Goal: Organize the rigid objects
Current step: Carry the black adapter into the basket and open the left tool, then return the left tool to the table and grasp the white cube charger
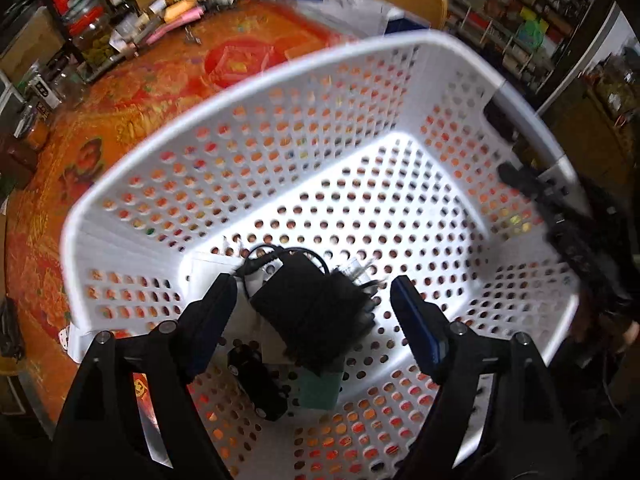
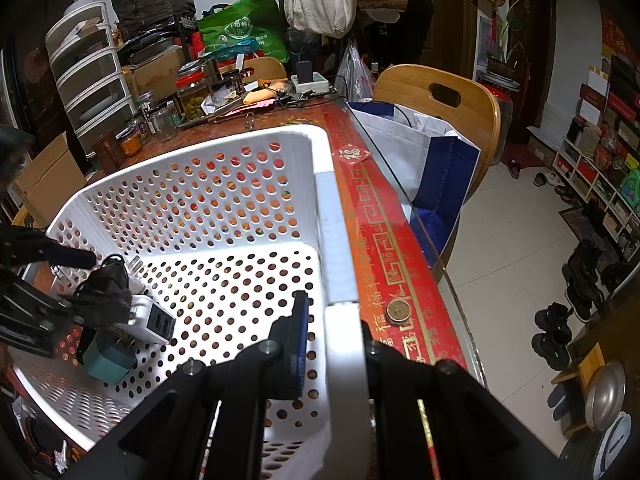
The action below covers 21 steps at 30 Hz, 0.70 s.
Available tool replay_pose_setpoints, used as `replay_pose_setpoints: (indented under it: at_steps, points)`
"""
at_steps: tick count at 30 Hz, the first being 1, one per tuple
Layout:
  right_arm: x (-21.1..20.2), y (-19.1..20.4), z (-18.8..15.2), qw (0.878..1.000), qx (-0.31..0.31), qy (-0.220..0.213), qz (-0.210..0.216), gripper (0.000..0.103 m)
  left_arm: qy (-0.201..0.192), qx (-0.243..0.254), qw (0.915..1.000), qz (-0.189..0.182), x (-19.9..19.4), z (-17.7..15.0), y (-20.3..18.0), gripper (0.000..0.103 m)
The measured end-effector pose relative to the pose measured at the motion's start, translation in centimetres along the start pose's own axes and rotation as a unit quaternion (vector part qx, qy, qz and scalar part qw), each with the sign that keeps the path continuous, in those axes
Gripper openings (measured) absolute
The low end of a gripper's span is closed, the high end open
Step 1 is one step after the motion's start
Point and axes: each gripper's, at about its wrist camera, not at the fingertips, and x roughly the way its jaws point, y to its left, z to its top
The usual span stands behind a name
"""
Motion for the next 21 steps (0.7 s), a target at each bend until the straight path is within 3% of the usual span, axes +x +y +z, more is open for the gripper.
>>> replay_pose_setpoints:
  at_steps: [5, 9, 13, 17, 21]
  points:
    - [0.1, 0.1, 0.0, 1.000, -0.002, 0.003, -0.002, 0.010, -0.085, -0.023, 0.9961, 0.004, -6.2, -1.5, 2.2, 0.084]
    - [0.1, -0.1, 0.1, 1.000, -0.001, 0.004, -0.002, 0.010, -0.171, -0.062, 0.9833, -0.008, -12.4, -4.5, 5.8, 0.101]
    - [0.1, -0.2, 0.2, 1.000, -0.003, 0.005, -0.004, 0.010, -0.221, -0.106, 0.9687, 0.037, -15.4, -8.0, 10.5, 0.103]
    - [0.1, -0.2, 0.2, 1.000, -0.004, 0.006, -0.007, 0.010, -0.203, -0.152, 0.9634, 0.085, -13.7, -10.4, 15.2, 0.103]
    - [0.1, -0.3, 0.2, 1.000, -0.003, 0.006, -0.006, 0.010, -0.161, -0.191, 0.9620, 0.111, -9.1, -12.5, 19.2, 0.103]
